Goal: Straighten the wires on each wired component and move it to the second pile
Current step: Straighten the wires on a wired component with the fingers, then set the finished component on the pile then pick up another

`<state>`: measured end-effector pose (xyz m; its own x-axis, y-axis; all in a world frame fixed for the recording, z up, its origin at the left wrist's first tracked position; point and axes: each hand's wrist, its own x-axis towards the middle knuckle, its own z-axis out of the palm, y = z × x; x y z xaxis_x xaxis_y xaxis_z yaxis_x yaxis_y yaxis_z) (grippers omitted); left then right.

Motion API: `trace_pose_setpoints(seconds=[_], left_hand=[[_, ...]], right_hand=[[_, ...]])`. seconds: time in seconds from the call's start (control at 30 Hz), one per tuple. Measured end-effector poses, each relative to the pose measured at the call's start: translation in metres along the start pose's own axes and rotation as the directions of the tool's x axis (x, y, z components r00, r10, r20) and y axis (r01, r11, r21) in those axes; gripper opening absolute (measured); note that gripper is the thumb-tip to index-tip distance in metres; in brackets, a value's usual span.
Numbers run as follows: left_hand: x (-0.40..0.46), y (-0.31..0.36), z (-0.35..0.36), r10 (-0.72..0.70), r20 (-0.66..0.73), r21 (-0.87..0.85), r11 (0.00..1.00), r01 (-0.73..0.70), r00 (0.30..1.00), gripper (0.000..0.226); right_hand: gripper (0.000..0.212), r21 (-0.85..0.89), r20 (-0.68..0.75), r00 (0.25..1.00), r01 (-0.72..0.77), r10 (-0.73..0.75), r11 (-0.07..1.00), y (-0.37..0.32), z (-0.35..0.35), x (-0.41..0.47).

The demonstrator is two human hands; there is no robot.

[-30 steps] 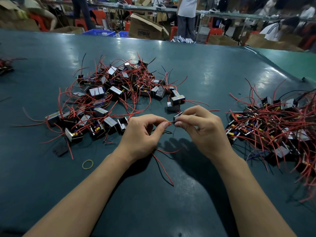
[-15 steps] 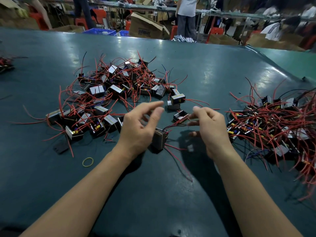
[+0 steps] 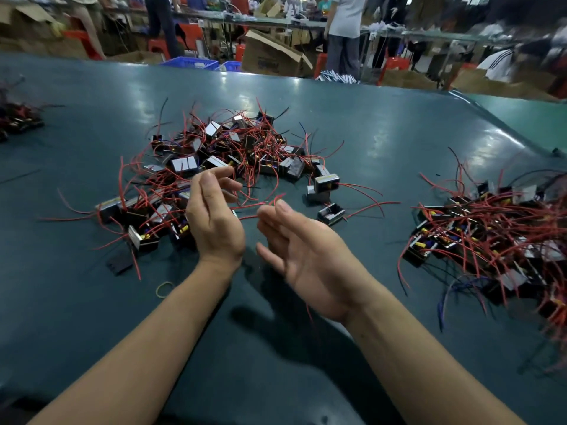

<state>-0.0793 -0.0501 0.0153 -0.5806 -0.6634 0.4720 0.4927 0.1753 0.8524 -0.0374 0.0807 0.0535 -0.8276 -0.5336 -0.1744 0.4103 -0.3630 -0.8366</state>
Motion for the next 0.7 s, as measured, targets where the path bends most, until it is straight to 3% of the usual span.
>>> trace_pose_setpoints(seconds=[0.1, 0.17, 0.27, 0.37, 0.4, 0.47, 0.53, 0.63, 0.7], left_hand=[[-0.001, -0.002, 0.004, -0.045, 0.016, -0.036, 0.998, 0.045, 0.999, 0.039], [-0.003, -0.003, 0.006, -0.045, 0.058, -0.052, 0.997, 0.048, 0.997, 0.039], [-0.007, -0.005, 0.008, -0.020, 0.127, -0.028, 0.999, 0.023, 0.992, 0.036], [-0.009, -0.007, 0.009, 0.009, 0.172, 0.016, 1.000, -0.012, 0.985, 0.033], [-0.009, -0.008, 0.009, 0.003, 0.180, 0.023, 1.000, -0.007, 0.984, 0.033], [-0.008, -0.010, 0.008, -0.018, 0.188, 0.028, 1.000, 0.012, 0.982, 0.034], [-0.008, -0.011, 0.007, -0.034, 0.184, 0.029, 0.999, 0.029, 0.982, 0.034], [-0.008, -0.011, 0.007, -0.045, 0.195, 0.048, 0.998, 0.036, 0.980, 0.032], [-0.009, -0.012, 0.008, -0.041, 0.218, 0.066, 0.997, 0.027, 0.975, 0.031]], right_hand=[[0.065, -0.003, -0.006, 1.000, -0.007, 0.007, 1.000, 0.001, -0.001, 0.007], [0.050, -0.111, -0.052, 0.999, 0.001, -0.007, 0.994, 0.006, 0.000, 0.015], [0.051, -0.280, -0.141, 0.986, 0.042, -0.084, 0.959, 0.010, -0.003, 0.024], [0.014, -0.325, -0.203, 0.972, 0.047, -0.119, 0.945, 0.000, -0.014, 0.028], [0.018, -0.319, -0.264, 0.957, 0.033, -0.122, 0.947, -0.005, -0.018, 0.027], [0.021, -0.280, -0.407, 0.899, 0.045, -0.161, 0.959, -0.015, -0.030, 0.025], [0.014, -0.393, -0.543, 0.790, 0.060, -0.285, 0.918, -0.023, -0.051, 0.021], [0.026, -0.678, -0.626, 0.587, -0.084, -0.514, 0.730, -0.037, -0.091, 0.007], [0.018, -0.748, -0.616, 0.519, -0.148, -0.593, 0.647, -0.048, -0.111, 0.000]])
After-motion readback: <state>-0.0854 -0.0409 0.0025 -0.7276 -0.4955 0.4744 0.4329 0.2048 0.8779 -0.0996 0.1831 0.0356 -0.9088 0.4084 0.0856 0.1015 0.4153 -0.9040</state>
